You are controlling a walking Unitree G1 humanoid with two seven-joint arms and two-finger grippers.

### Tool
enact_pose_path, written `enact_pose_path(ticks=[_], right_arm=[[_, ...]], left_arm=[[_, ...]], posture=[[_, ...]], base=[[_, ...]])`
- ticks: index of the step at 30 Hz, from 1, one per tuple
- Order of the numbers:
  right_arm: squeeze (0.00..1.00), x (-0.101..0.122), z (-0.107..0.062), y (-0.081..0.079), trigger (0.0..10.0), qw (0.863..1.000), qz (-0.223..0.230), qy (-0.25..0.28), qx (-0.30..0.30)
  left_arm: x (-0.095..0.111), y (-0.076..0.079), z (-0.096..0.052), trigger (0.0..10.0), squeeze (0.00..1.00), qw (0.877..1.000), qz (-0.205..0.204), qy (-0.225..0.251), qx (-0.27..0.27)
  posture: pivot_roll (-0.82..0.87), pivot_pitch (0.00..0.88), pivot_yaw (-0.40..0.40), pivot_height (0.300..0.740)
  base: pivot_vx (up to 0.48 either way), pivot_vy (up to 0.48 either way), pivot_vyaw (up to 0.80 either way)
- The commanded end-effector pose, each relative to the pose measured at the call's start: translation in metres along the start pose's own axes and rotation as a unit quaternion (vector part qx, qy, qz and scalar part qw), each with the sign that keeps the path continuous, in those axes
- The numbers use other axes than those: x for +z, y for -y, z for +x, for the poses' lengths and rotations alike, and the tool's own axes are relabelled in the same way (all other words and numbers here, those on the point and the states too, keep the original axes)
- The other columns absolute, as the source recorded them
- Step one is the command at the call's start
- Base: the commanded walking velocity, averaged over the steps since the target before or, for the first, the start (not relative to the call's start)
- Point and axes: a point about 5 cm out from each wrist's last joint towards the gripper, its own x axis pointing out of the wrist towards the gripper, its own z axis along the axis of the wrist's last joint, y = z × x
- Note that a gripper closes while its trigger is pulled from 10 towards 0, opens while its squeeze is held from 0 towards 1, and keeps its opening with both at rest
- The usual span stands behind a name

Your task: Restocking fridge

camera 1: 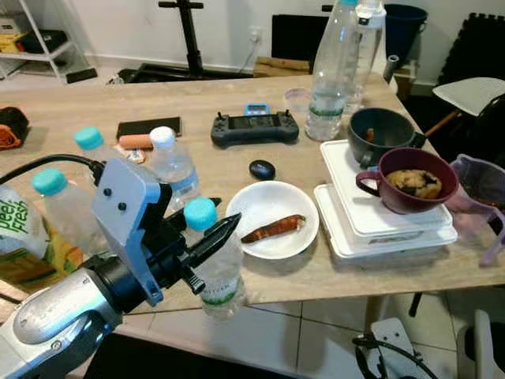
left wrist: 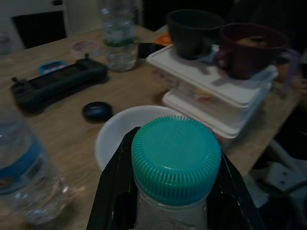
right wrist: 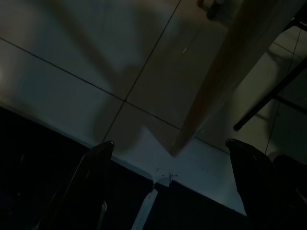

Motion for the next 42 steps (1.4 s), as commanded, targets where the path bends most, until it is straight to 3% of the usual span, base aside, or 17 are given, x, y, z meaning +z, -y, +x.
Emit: enact_pose_path(ticks=[1,5,10,16,27,33,35,42], right_arm=[[0.0,-0.011,-0.007,-0.001,10.0,1.0,0.009,-0.016,-0.008],[0.0,-0.013,-0.008,0.001,10.0,0.999,0.011,-0.019,-0.029],[0.0,-0.025,-0.013,0.011,10.0,0.992,0.064,-0.049,-0.097],[0.0,-0.037,-0.021,0.005,10.0,0.99,0.072,-0.07,-0.097],[0.0,-0.039,-0.023,0.002,10.0,0.99,0.076,-0.072,-0.098],[0.0,-0.04,-0.023,0.003,10.0,0.99,0.075,-0.074,-0.098],[0.0,-0.041,-0.024,0.004,10.0,0.99,0.075,-0.076,-0.098],[0.0,-0.042,-0.025,0.005,10.0,0.989,0.077,-0.079,-0.097]], left_arm=[[0.001,0.004,0.01,10.0,0.0,1.0,-0.014,0.026,0.002],[0.004,0.01,0.02,10.0,0.0,0.998,-0.034,0.049,-0.007],[0.001,0.007,0.024,10.0,0.0,0.998,-0.037,0.042,0.007],[-0.005,0.005,0.029,10.0,0.0,0.998,-0.046,0.035,0.038],[-0.017,-0.002,0.038,10.0,0.0,0.993,-0.065,0.026,0.097],[-0.013,0.001,0.039,10.0,0.0,0.994,-0.061,0.036,0.078],[-0.003,0.008,0.036,10.0,0.0,0.997,-0.042,0.053,0.034],[0.01,0.009,0.033,10.0,0.0,0.998,-0.006,0.066,-0.009]], posture=[[0.03,0.229,0.024,0.74],[0.0,0.218,0.021,0.74],[0.0,0.216,0.021,0.74],[-0.01,0.208,0.03,0.74],[-0.03,0.198,0.032,0.74],[-0.03,0.194,0.032,0.74],[-0.03,0.194,0.029,0.74],[-0.03,0.197,0.031,0.74]], base=[[0.0,0.0,0.0],[0.0,0.0,0.0],[0.0,0.0,0.0],[0.0,0.0,0.0],[0.0,0.0,0.0],[0.0,0.0,0.0],[0.0,0.0,0.0],[0.0,0.0,-0.47]])
